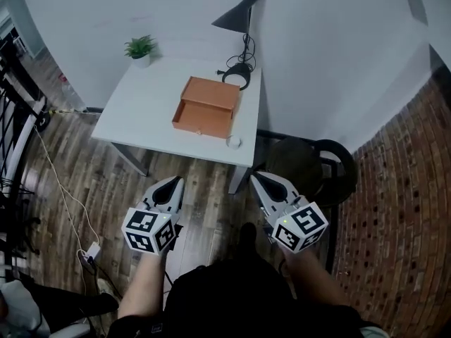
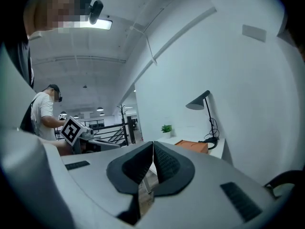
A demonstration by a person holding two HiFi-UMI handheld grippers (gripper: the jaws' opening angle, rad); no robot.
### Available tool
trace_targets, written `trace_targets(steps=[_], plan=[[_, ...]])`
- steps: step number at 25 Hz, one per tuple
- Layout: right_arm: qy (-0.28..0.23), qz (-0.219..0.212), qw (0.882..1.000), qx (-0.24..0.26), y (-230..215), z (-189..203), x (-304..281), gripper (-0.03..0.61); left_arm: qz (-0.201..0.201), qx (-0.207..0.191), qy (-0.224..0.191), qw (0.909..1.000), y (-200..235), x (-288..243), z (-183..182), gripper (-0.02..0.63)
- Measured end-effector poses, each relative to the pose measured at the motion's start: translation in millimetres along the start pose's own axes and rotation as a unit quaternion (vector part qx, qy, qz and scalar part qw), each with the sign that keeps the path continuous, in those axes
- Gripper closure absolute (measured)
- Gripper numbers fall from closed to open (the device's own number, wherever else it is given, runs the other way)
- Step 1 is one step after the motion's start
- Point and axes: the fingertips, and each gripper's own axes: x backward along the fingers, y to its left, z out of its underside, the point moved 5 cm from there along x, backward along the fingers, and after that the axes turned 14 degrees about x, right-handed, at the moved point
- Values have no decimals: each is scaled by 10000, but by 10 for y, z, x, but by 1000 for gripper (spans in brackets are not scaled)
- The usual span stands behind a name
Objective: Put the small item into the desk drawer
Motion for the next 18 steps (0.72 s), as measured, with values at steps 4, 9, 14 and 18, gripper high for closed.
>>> trace_targets(steps=[4,9,14,18], plan=[[84,-162,9998,-48,-729,150,-52,574,-192,54,77,9998,-193,-601,-127,601],[206,-382,9990,-116,-1337,286,-128,574,-436,-8,82,9990,-360,-1067,-263,601],[300,-649,9974,-123,-1538,374,-303,561,-624,42,133,9980,-359,-1264,-249,601],[355,-767,9964,-82,-1499,366,-512,532,-681,118,134,9975,-215,-1278,-244,601]])
